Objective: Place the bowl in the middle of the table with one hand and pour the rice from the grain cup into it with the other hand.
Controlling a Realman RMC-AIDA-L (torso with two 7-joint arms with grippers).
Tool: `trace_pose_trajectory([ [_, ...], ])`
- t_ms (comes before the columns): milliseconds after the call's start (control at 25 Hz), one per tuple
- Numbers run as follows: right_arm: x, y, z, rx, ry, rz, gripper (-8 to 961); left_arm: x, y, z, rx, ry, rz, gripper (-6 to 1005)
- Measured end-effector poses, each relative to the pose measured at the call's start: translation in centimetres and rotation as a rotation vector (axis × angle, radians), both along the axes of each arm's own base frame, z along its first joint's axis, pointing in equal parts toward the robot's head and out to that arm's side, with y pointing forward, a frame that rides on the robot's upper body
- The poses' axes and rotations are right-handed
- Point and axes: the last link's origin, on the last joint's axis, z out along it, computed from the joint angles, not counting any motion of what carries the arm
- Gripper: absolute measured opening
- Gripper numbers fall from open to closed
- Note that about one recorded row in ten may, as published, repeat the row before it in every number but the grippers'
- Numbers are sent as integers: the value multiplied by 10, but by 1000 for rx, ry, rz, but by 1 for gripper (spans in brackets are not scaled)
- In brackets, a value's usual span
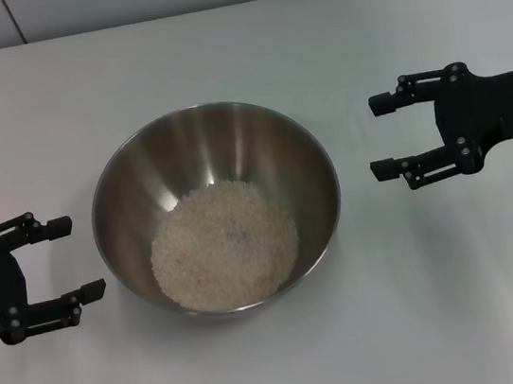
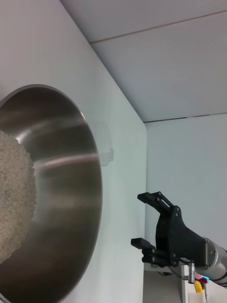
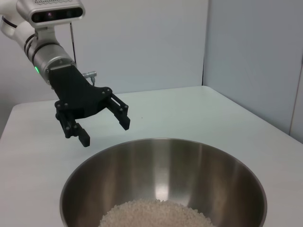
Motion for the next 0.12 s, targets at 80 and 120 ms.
trace_pose_trajectory([
  [80, 0, 0, 0, 1, 0, -1, 820, 0, 0, 0, 0, 0, 1, 815],
  [120, 0, 0, 0, 1, 0, -1, 820, 0, 0, 0, 0, 0, 1, 815],
])
